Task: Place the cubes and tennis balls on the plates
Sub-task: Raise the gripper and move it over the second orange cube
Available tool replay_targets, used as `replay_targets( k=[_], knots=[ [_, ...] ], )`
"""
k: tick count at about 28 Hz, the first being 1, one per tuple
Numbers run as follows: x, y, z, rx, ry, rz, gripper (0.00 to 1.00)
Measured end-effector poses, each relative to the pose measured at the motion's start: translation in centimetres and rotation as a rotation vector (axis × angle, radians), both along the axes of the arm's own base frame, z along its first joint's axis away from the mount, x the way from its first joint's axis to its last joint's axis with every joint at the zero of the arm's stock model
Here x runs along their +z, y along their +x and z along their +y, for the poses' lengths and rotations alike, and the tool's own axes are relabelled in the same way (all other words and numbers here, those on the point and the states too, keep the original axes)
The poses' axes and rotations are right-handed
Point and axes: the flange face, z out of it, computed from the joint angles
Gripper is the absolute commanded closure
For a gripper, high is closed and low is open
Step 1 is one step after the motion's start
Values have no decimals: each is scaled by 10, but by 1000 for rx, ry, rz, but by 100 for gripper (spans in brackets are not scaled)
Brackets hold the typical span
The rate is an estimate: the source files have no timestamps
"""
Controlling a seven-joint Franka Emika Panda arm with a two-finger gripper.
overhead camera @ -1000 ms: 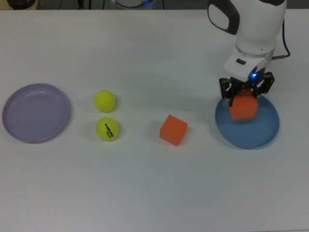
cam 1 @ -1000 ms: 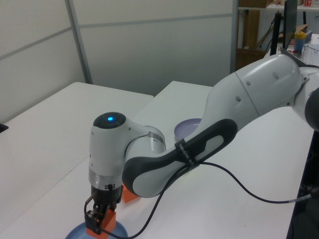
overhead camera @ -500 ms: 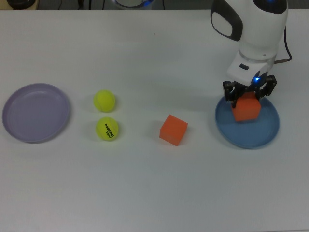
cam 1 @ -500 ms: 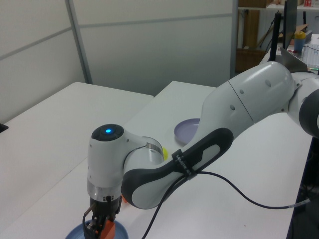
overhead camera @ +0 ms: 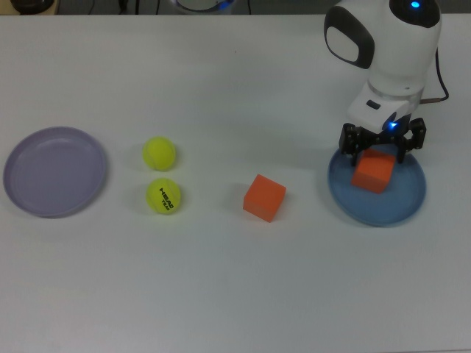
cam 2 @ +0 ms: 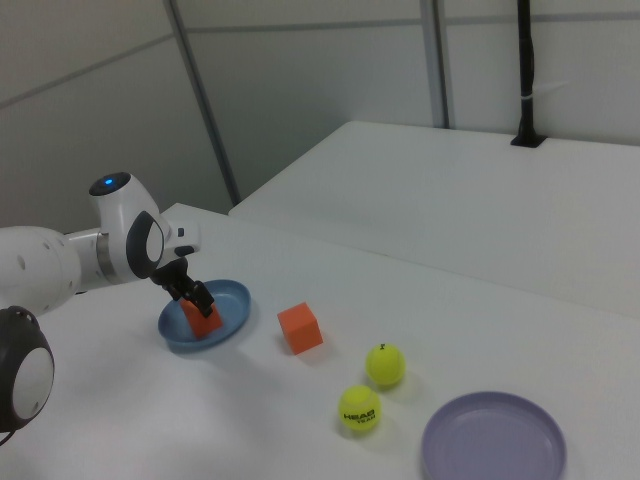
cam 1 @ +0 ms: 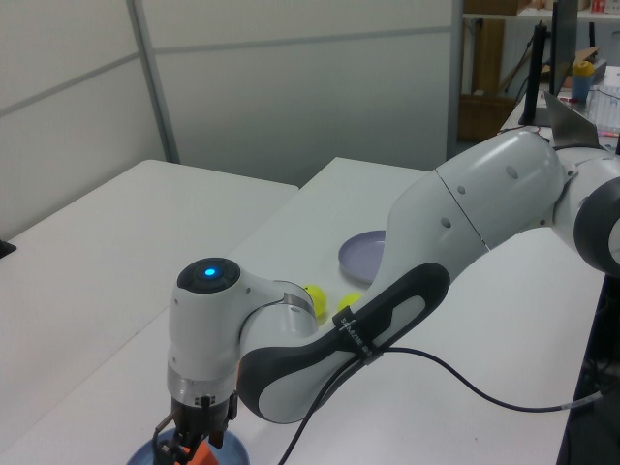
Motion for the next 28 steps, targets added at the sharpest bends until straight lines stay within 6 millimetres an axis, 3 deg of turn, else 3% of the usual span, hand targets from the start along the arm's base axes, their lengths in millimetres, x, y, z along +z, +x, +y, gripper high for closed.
replay_targets(
  k=[7,11,16,20,28],
  knots=[
    [25,19,-5,-126,63,-21,0],
    [44,45,-27,-227,96,-40,0],
    [62,78,-70,-357,105,-78,0],
    [72,94,-97,-443,105,-102,0],
    [77,108,-132,-542,60,-90,0]
  ],
)
